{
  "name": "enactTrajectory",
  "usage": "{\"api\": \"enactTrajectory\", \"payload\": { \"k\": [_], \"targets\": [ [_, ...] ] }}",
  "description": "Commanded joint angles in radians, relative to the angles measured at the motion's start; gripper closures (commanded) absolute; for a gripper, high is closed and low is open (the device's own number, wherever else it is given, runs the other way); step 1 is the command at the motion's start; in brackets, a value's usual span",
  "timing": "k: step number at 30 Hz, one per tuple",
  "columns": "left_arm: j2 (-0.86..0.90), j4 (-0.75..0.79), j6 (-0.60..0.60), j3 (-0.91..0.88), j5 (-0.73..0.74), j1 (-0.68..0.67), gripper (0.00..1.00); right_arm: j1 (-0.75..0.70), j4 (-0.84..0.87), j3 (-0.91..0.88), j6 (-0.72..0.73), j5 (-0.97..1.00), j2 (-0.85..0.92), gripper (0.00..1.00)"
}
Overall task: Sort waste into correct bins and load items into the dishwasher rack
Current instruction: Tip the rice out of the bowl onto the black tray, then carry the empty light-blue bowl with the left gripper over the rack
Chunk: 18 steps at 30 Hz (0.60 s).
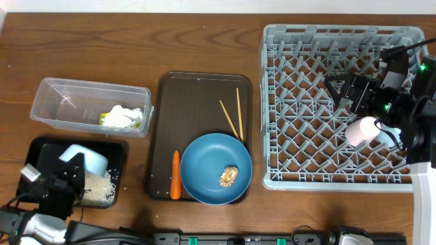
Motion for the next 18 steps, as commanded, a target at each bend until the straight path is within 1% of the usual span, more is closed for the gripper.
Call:
{"api": "enactTrajectory", "payload": {
  "k": [1,3,4,6,11,12,13,15,18],
  "targets": [
    [-0.062,0.033,-0.018,0.053,0.065,-0.090,0.94,0.008,0.006,0.002,0.000,-0.008,0.001,0.12],
    [-0.104,0.100,-0.036,0.099,0.065,-0.181,0.94,0.008,0.005,0.002,0.000,-0.008,0.001,0.12],
    [-0.121,0.146,-0.064,0.122,0.064,-0.230,0.94,0.008,0.005,0.002,0.000,-0.008,0.001,0.12],
    [-0.147,0.303,-0.162,0.169,0.062,-0.349,0.94,0.008,0.005,0.002,0.000,-0.008,0.001,0.12],
    [-0.143,0.874,-0.578,0.214,0.016,-0.666,0.94,0.008,0.002,0.002,0.000,-0.007,0.001,0.13],
    [-0.135,0.989,-0.653,0.214,-0.007,-0.736,0.94,0.008,0.002,0.002,0.000,-0.007,0.001,0.12],
    [-0.124,1.080,-0.704,0.214,-0.035,-0.808,0.94,0.008,0.001,0.002,0.000,-0.005,0.001,0.12],
    [-0.100,1.173,-0.737,0.214,-0.098,-0.937,0.94,0.008,0.002,0.002,0.000,0.024,0.001,0.13],
    [-0.047,1.183,-0.712,0.214,-0.205,-1.115,0.94,0.008,0.000,0.002,0.001,0.085,0.001,0.13]
  ]
}}
